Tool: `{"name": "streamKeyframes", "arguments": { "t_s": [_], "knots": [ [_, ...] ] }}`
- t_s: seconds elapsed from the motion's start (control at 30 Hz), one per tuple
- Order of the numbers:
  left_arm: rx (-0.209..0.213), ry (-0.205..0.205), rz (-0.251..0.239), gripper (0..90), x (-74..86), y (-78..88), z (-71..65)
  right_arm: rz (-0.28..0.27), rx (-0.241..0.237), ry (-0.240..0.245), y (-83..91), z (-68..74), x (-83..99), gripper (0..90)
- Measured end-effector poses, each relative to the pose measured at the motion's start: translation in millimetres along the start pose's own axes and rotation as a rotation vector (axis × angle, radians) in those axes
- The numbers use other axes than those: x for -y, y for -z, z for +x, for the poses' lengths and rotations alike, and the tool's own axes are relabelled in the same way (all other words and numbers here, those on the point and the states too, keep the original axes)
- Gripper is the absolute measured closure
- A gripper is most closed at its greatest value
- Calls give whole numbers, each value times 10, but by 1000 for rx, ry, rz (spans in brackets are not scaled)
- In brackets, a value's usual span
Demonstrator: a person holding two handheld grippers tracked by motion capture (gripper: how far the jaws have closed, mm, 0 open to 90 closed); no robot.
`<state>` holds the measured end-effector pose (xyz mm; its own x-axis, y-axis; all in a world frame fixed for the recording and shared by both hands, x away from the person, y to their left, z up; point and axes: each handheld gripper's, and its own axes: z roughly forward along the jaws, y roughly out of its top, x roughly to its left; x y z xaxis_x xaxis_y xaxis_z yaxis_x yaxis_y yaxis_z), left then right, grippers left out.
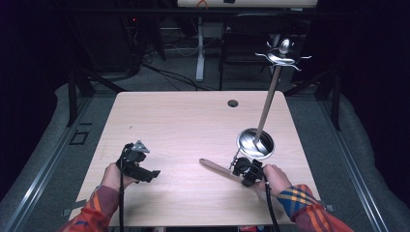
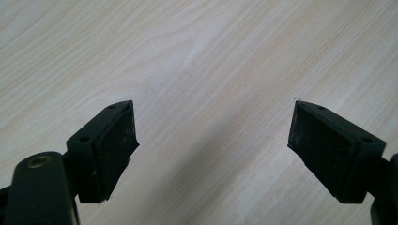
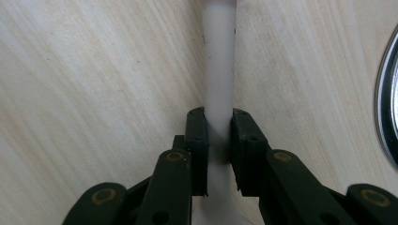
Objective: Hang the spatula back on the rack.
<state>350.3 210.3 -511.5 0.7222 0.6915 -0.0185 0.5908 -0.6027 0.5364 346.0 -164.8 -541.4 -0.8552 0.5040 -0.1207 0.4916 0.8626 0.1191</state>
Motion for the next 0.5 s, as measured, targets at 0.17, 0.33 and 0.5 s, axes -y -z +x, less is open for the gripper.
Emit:
{"name": "streamKeyframes", "arguments": {
  "t_s": [0.17, 0.33, 0.5],
  "knots": [
    [-1, -2, 1, 153, -10, -6, 11, -62, 4, -8, 93, 26, 42, 784],
    [-3, 4, -13, 150, -23, -22, 19, -100, 19, -22, 151, 18, 79, 784],
    [-14, 15, -15, 116, -21, -24, 38, -167, 55, -56, 271, 22, 150, 784]
  ]
}}
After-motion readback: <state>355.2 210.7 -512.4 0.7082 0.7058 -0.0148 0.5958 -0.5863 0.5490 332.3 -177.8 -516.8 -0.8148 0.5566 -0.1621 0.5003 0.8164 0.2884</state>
